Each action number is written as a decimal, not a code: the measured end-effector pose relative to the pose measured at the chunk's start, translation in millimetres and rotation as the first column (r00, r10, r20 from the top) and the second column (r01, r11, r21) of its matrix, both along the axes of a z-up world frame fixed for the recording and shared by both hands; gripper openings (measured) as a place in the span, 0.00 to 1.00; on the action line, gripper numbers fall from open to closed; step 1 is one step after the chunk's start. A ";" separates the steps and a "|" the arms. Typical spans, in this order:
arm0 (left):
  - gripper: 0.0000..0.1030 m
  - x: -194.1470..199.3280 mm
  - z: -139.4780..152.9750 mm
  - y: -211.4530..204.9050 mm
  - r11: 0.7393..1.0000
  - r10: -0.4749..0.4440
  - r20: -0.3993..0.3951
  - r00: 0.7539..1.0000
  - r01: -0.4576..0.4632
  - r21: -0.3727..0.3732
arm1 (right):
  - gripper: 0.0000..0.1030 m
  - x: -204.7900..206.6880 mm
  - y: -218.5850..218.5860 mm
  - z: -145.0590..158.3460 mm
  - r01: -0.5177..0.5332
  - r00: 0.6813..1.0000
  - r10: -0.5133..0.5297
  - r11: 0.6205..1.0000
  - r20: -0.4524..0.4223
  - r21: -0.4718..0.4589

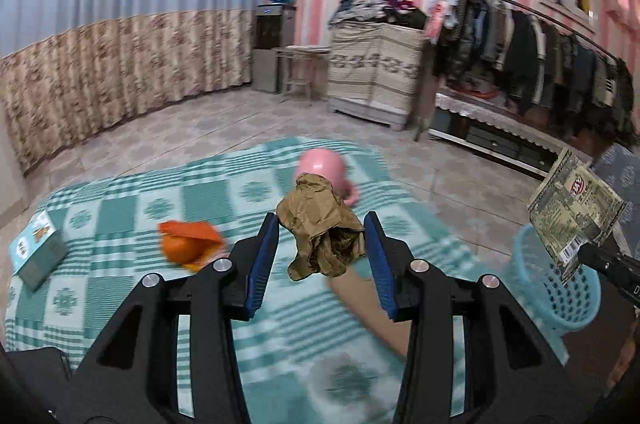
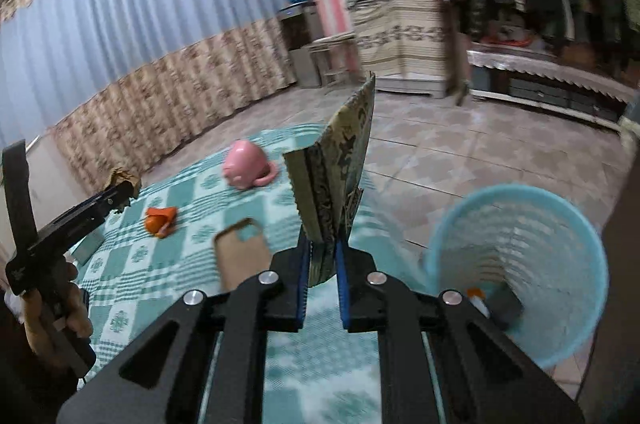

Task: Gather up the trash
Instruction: 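Carry the brown cloth and snack packet over the blue basket with both tools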

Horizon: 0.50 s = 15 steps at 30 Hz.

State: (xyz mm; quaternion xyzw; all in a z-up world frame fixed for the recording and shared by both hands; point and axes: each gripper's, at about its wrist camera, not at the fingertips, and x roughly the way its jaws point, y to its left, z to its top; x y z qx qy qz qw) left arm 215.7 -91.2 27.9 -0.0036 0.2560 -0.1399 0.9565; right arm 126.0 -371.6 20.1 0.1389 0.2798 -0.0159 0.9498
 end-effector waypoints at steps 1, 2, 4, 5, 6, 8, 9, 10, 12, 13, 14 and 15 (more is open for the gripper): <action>0.42 -2.7 0.9 -7.7 1.000 -0.011 0.005 1.000 0.011 0.001 | 0.12 -5.3 -8.7 -1.3 0.019 1.000 -0.019 1.000 0.001 0.012; 0.42 -6.3 2.1 -16.4 1.000 -0.025 0.009 1.000 0.025 0.000 | 0.12 -11.9 -19.1 -3.7 0.042 0.999 -0.042 0.999 -0.001 0.023; 0.42 -10.8 3.2 -33.3 0.999 -0.052 0.014 0.999 0.052 -0.010 | 0.12 -23.1 -34.2 -7.0 0.083 0.997 -0.083 0.996 -0.003 0.023; 0.42 -12.9 3.2 -41.2 0.998 -0.063 0.016 0.998 0.064 -0.012 | 0.12 -30.3 -42.1 -10.0 0.112 0.994 -0.112 0.994 -0.001 0.017; 0.42 -15.3 3.0 -51.5 0.997 -0.076 0.018 0.997 0.077 -0.011 | 0.12 -35.0 -46.3 -11.4 0.131 0.991 -0.132 0.991 0.002 0.016; 0.42 -19.2 1.7 -67.5 0.995 -0.100 0.016 0.995 0.100 -0.006 | 0.12 -43.2 -55.5 -13.6 0.159 0.987 -0.159 0.987 0.008 0.016; 0.42 -20.5 0.9 -72.9 0.994 -0.109 0.015 0.994 0.109 -0.004 | 0.12 -46.5 -58.7 -14.0 0.171 0.985 -0.171 0.985 0.011 0.010; 0.42 -22.7 -0.2 -81.5 0.992 -0.122 0.016 0.992 0.122 0.000 | 0.12 -48.8 -61.1 -14.6 0.181 0.983 -0.181 0.983 0.014 0.000; 0.42 -26.6 -2.5 -97.2 0.989 -0.147 0.017 0.989 0.147 0.010 | 0.12 -52.6 -69.0 -16.7 0.198 0.980 -0.198 0.980 0.016 -0.019; 0.42 -28.7 -3.4 -104.2 0.988 -0.155 0.017 0.988 0.155 0.013 | 0.12 -52.4 -73.5 -18.0 0.204 0.979 -0.203 0.979 0.014 -0.024; 0.42 -29.3 -4.7 -108.0 0.986 -0.164 0.016 0.986 0.164 0.017 | 0.12 -51.4 -76.4 -19.2 0.207 0.978 -0.207 0.978 0.013 -0.028; 0.42 -30.2 -6.6 -114.9 0.984 -0.175 0.014 0.985 0.174 0.023 | 0.12 -53.0 -77.4 -19.6 0.210 0.978 -0.210 0.977 0.013 -0.031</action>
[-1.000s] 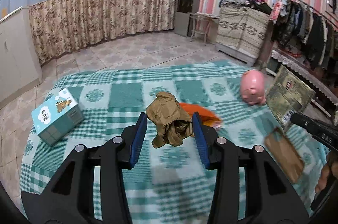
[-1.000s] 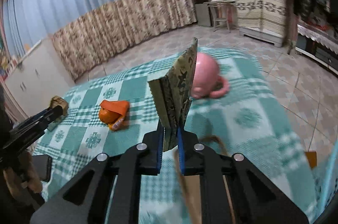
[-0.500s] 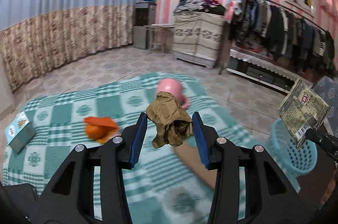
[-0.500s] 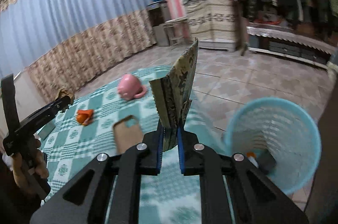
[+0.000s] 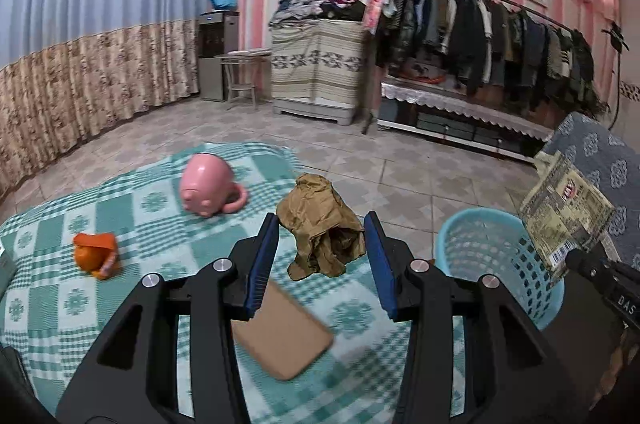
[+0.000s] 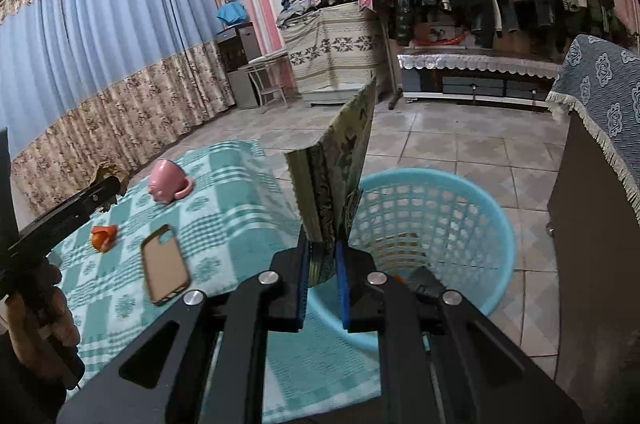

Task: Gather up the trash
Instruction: 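Carry the brown cloth and snack packet over the blue basket with both tools, then open the left tool to drop the cloth while the right tool releases the packet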

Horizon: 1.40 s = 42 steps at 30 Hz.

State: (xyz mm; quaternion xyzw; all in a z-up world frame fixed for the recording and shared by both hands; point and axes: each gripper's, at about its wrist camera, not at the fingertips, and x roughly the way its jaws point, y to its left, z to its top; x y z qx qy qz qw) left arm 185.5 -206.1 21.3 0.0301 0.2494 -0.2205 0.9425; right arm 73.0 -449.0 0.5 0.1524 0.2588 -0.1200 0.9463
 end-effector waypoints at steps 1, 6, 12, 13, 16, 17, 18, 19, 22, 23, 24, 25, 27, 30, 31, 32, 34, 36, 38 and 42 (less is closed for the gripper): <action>0.42 0.0 -1.5 -3.4 1.000 -0.006 -0.001 1.000 0.006 0.003 | 0.12 -0.7 -5.7 -1.8 0.001 1.000 -0.001 1.000 -0.001 -0.003; 0.42 -1.6 -7.4 -23.4 0.999 -0.036 0.004 0.999 0.036 0.016 | 0.12 0.0 -22.0 -10.5 -0.013 1.000 0.013 0.999 0.004 -0.043; 0.42 -5.1 -19.7 -36.9 0.999 -0.044 0.001 0.999 0.044 0.024 | 0.12 -4.8 -31.6 -30.4 -0.045 0.999 0.045 0.996 -0.011 -0.076; 0.42 -5.6 -21.8 -38.3 0.999 -0.046 -0.004 0.999 0.046 0.023 | 0.12 -8.3 -34.8 -35.5 -0.043 0.999 0.042 0.997 -0.010 -0.068; 0.42 -7.5 -30.5 -43.4 0.998 -0.055 -0.020 0.998 0.055 0.023 | 0.12 -17.6 -41.7 -44.9 -0.033 0.999 0.033 0.998 -0.005 -0.048; 0.42 -8.4 -33.2 -45.8 0.998 -0.061 -0.024 0.998 0.061 0.024 | 0.12 -19.9 -43.4 -47.8 -0.031 1.000 0.031 0.999 -0.006 -0.044; 0.42 -9.5 -35.3 -49.2 0.997 -0.067 -0.026 0.997 0.068 0.024 | 0.12 -22.4 -44.5 -51.3 -0.029 1.000 0.029 0.999 -0.006 -0.035; 0.42 -10.6 -37.1 -53.2 0.997 -0.076 -0.026 0.997 0.076 0.024 | 0.12 -24.1 -45.4 -54.0 -0.027 1.000 0.027 0.999 -0.005 -0.027; 0.42 -12.3 -42.3 -65.9 0.994 -0.107 -0.033 0.994 0.108 0.020 | 0.12 -24.3 -46.1 -62.7 -0.027 0.999 0.026 0.999 -0.019 -0.025; 0.42 -12.1 -44.0 -71.8 0.992 -0.121 -0.036 0.992 0.122 0.021 | 0.12 -23.5 -45.4 -63.6 -0.023 0.999 0.022 0.999 -0.026 -0.037; 0.42 -12.1 -45.3 -79.0 0.991 -0.134 -0.036 0.990 0.135 0.024 | 0.12 -24.2 -45.8 -63.3 -0.021 1.000 0.020 0.999 -0.023 -0.036; 0.42 -12.0 -46.2 -86.0 0.989 -0.146 -0.034 0.989 0.147 0.027 | 0.12 -25.4 -46.1 -62.4 -0.015 1.000 0.014 0.999 -0.018 -0.034; 0.42 -13.9 -47.2 -98.6 0.985 -0.169 -0.030 0.985 0.170 0.030 | 0.12 -27.9 -46.2 -60.1 0.001 1.000 -0.001 0.999 -0.016 -0.048; 0.42 -15.5 -48.6 -124.0 0.974 -0.224 -0.032 0.974 0.225 0.030 | 0.12 -31.0 -48.1 -59.5 0.008 1.000 -0.008 0.999 -0.009 -0.051; 0.42 -15.7 -50.0 -131.8 0.971 -0.236 -0.033 0.971 0.237 0.034 | 0.12 -31.5 -49.2 -60.2 0.010 1.000 -0.010 0.999 -0.009 -0.048; 0.42 -16.6 -51.4 -138.3 0.968 -0.248 -0.033 0.968 0.250 0.038 | 0.12 -32.2 -50.6 -60.7 0.012 1.000 -0.013 0.999 -0.009 -0.043; 0.42 -16.7 -54.3 -152.3 0.959 -0.279 -0.031 0.960 0.280 0.051 | 0.12 -34.1 -53.4 -62.2 0.023 1.000 -0.023 0.999 -0.012 -0.042; 0.42 -16.7 -58.5 -164.8 0.949 -0.306 -0.030 0.952 0.307 0.066 | 0.12 -34.8 -57.0 -64.0 0.042 0.999 -0.043 0.998 -0.021 -0.045; 0.43 -14.4 -63.9 -178.3 0.940 -0.328 -0.037 0.944 0.330 0.084 | 0.12 -34.8 -62.4 -66.5 0.059 0.998 -0.059 0.998 -0.027 -0.031; 0.46 -5.0 -73.2 -194.1 0.930 -0.349 -0.070 0.934 0.355 0.094 | 0.12 -31.8 -70.8 -70.6 0.074 0.997 -0.074 0.997 -0.031 -0.008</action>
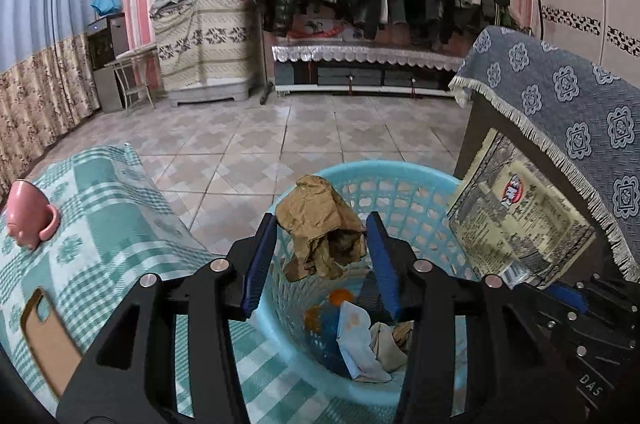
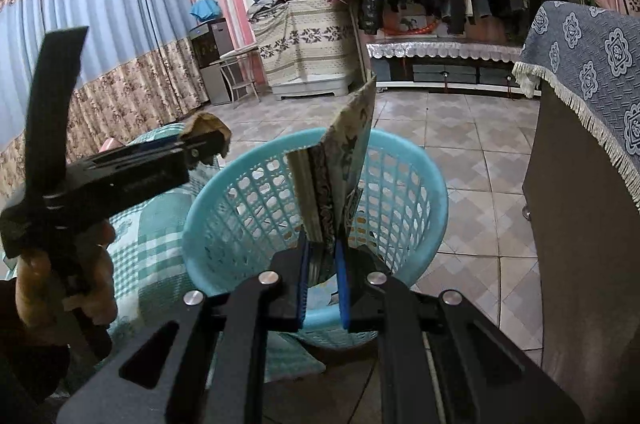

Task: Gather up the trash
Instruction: 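Open the left tool to drop the cloth while the right tool releases the packet, then move both tools back over the bed toward the orange and snack bag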

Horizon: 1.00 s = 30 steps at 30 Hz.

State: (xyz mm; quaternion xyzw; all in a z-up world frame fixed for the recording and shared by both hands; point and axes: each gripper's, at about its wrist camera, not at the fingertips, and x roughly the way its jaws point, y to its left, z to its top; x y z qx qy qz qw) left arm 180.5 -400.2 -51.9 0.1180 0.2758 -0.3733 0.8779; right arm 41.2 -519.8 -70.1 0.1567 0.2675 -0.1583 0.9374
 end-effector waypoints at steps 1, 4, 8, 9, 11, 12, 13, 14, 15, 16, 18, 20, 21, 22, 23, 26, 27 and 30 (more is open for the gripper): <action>0.48 1.8 -1.3 -1.2 1.000 0.000 -0.005 1.000 0.000 0.000 | 0.12 0.7 -0.4 -0.4 0.000 1.000 0.000 1.000 -0.001 0.000; 0.61 10.1 -5.6 -3.5 1.000 -0.002 -0.038 0.999 0.002 0.002 | 0.12 2.5 -1.7 -2.1 -0.002 1.000 0.002 1.000 -0.002 0.007; 0.73 15.8 -3.2 3.4 1.000 0.029 -0.040 0.999 -0.029 0.000 | 0.12 6.5 -2.5 -3.9 -0.004 1.000 0.005 1.000 -0.012 0.013; 0.76 16.5 -1.4 5.8 0.999 0.040 -0.034 0.999 -0.040 0.002 | 0.12 7.8 -2.7 -4.1 -0.006 1.000 0.007 1.000 -0.015 0.014; 0.78 18.0 5.9 17.4 0.997 0.072 -0.016 0.997 -0.073 -0.005 | 0.12 11.4 -1.5 -4.3 -0.014 1.000 0.015 1.000 -0.022 0.014; 0.81 17.8 11.0 26.2 0.996 0.090 -0.006 0.996 -0.091 -0.015 | 0.13 12.2 -0.4 -4.1 -0.018 1.000 0.018 1.000 -0.023 0.014; 0.84 17.6 14.4 31.8 0.994 0.103 0.000 0.995 -0.103 -0.020 | 0.16 13.1 -0.6 -3.8 -0.022 0.999 0.022 1.000 -0.023 0.016; 0.85 16.6 19.0 40.7 0.992 0.124 0.012 0.992 -0.124 -0.029 | 0.16 14.6 -0.1 -3.3 -0.025 0.999 0.025 1.000 -0.023 0.016; 0.88 16.1 22.5 47.0 0.990 0.139 0.019 0.990 -0.139 -0.034 | 0.16 16.7 0.4 -2.7 -0.031 0.999 0.031 0.999 -0.022 0.016; 0.90 15.9 27.2 57.1 0.986 0.164 0.026 0.986 -0.163 -0.043 | 0.18 17.9 0.4 -2.3 -0.033 0.999 0.034 0.999 -0.023 0.012; 0.91 16.4 33.7 73.2 0.978 0.200 0.019 0.980 -0.199 -0.056 | 0.36 20.7 2.7 -1.6 -0.029 0.999 0.029 1.000 -0.030 -0.010; 0.91 16.2 37.9 86.1 0.973 0.225 0.009 0.974 -0.224 -0.062 | 0.56 22.6 4.2 -1.3 -0.020 0.999 0.019 1.000 -0.037 -0.023; 0.91 15.4 40.7 93.5 0.969 0.240 0.009 0.971 -0.238 -0.064 | 0.56 22.9 4.6 -0.9 -0.015 0.999 0.014 1.000 -0.040 -0.025; 0.91 14.7 42.8 98.7 0.966 0.250 0.012 0.968 -0.249 -0.066 | 0.56 23.4 4.9 -1.0 -0.017 0.999 0.016 1.000 -0.047 -0.025; 0.91 13.5 46.2 106.2 0.963 0.263 0.014 0.965 -0.262 -0.069 | 0.57 23.1 5.5 -0.7 -0.018 0.998 0.017 0.999 -0.056 -0.026; 0.92 11.2 55.7 126.6 0.953 0.296 0.015 0.955 -0.294 -0.079 | 0.77 18.9 10.7 6.0 0.002 0.998 -0.006 0.998 -0.060 -0.063; 0.93 9.3 60.2 135.7 0.948 0.310 0.017 0.951 -0.307 -0.085 | 0.79 17.1 13.4 9.8 0.011 0.998 -0.016 0.997 -0.056 -0.082; 0.94 3.9 71.8 158.2 0.934 0.348 0.039 0.937 -0.343 -0.102 | 0.80 16.2 20.7 23.0 0.007 0.998 -0.014 0.993 -0.057 -0.115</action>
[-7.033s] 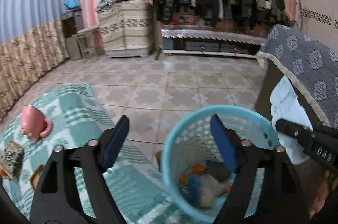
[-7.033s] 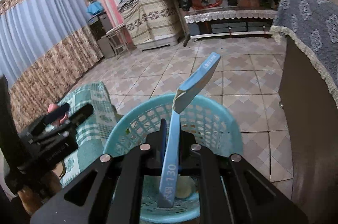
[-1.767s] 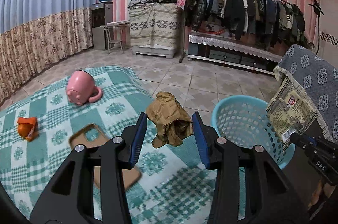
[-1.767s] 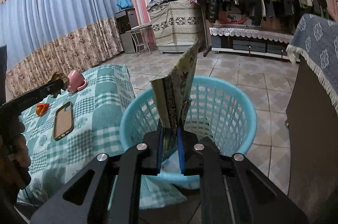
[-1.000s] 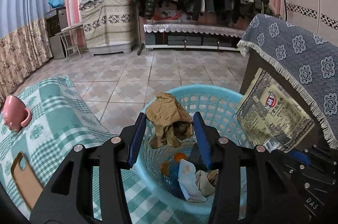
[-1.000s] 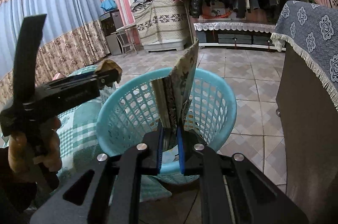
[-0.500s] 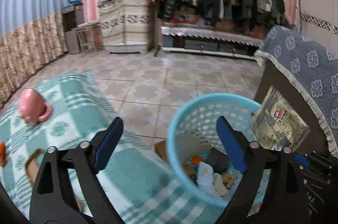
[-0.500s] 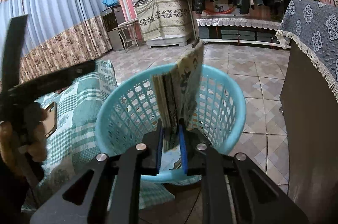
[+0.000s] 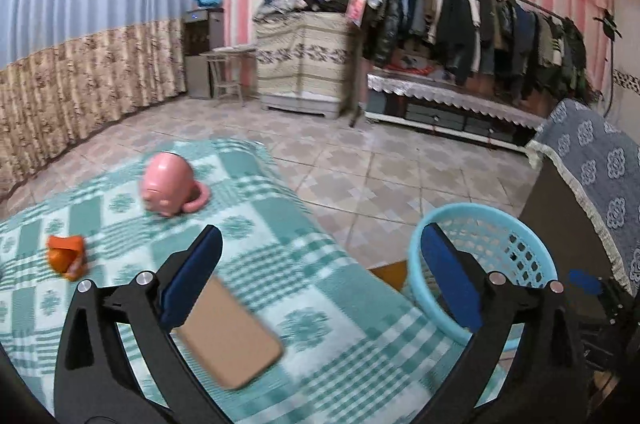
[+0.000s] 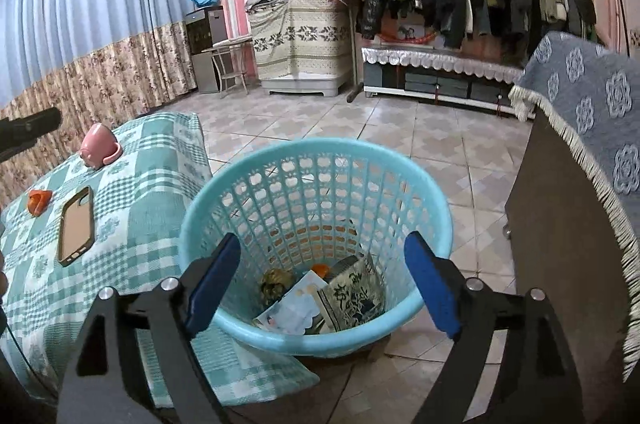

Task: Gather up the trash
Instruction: 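Move both tools back over the bed toward the orange and snack bag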

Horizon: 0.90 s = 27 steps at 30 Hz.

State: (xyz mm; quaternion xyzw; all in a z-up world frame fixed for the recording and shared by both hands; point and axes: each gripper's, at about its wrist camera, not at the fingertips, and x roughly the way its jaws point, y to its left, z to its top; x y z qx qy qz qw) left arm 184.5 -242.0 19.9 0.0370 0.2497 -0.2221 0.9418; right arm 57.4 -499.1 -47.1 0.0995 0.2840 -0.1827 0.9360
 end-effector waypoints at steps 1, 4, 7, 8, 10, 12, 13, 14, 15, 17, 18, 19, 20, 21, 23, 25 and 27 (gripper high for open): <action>0.94 -1.9 2.5 7.0 1.000 0.010 0.005 1.000 -0.010 -0.005 | 0.80 0.1 3.2 4.0 -0.006 1.000 0.006 1.000 0.000 -0.006; 0.94 -7.7 14.2 33.2 0.999 0.044 0.021 0.999 -0.043 -0.026 | 0.87 2.9 20.8 21.0 -0.039 0.999 0.039 0.998 0.004 -0.059; 0.95 -11.5 24.4 61.3 0.995 0.091 0.038 0.995 -0.089 -0.040 | 0.90 3.4 42.2 37.6 -0.056 0.998 0.060 0.990 0.026 -0.126; 0.95 -12.6 27.4 71.4 0.993 0.111 0.044 0.993 -0.109 -0.043 | 0.90 4.9 51.1 43.9 -0.069 0.997 0.074 0.988 0.029 -0.139; 0.95 -14.4 32.8 86.1 0.989 0.141 0.053 0.989 -0.138 -0.047 | 0.90 7.1 62.2 50.3 -0.089 0.995 0.095 0.986 0.034 -0.144; 0.95 -15.4 37.9 102.5 0.985 0.168 0.063 0.984 -0.166 -0.048 | 0.90 11.9 76.4 58.9 -0.121 0.991 0.128 0.981 0.042 -0.149; 0.95 -15.9 40.3 112.3 0.982 0.185 0.067 0.981 -0.182 -0.049 | 0.90 13.1 82.7 62.0 -0.133 0.989 0.142 0.979 0.045 -0.156; 0.95 -16.3 42.3 122.5 0.979 0.199 0.068 0.978 -0.196 -0.053 | 0.90 14.9 92.0 65.2 -0.147 0.986 0.158 0.973 0.049 -0.176; 0.95 -16.2 42.9 129.8 0.977 0.208 0.066 0.976 -0.205 -0.057 | 0.90 17.1 101.6 68.0 -0.158 0.984 0.172 0.966 0.050 -0.205; 0.95 -15.9 43.8 147.0 0.972 0.233 0.064 0.970 -0.230 -0.058 | 0.90 22.7 118.8 71.5 -0.178 0.980 0.195 0.951 0.041 -0.252; 0.95 -16.1 43.6 154.0 0.969 0.244 0.068 0.967 -0.241 -0.053 | 0.90 26.8 128.1 72.9 -0.193 0.977 0.209 0.942 0.031 -0.273; 0.95 -16.3 43.5 162.7 0.965 0.261 0.076 0.962 -0.258 -0.047 | 0.90 30.6 135.0 73.0 -0.205 0.975 0.220 0.935 0.019 -0.289; 0.95 -16.2 43.0 171.2 0.961 0.277 0.083 0.957 -0.274 -0.045 | 0.90 33.8 140.1 73.6 -0.214 0.974 0.228 0.930 0.011 -0.300; 0.95 -15.0 41.7 179.2 0.957 0.289 0.083 0.954 -0.287 -0.041 | 0.90 39.5 147.4 74.4 -0.226 0.971 0.238 0.925 0.001 -0.304; 0.95 -11.5 38.0 192.5 0.951 0.309 0.076 0.948 -0.307 -0.032 | 0.90 48.3 154.5 76.2 -0.250 0.966 0.259 0.927 -0.004 -0.279; 0.95 -6.4 32.4 206.8 0.943 0.333 0.064 0.941 -0.332 -0.024 | 0.90 58.5 165.1 76.0 -0.275 0.959 0.282 0.924 -0.013 -0.265; 0.95 1.0 24.9 225.2 0.934 0.358 0.042 0.933 -0.358 -0.022 | 0.90 69.8 178.2 73.5 -0.300 0.952 0.303 0.914 -0.035 -0.273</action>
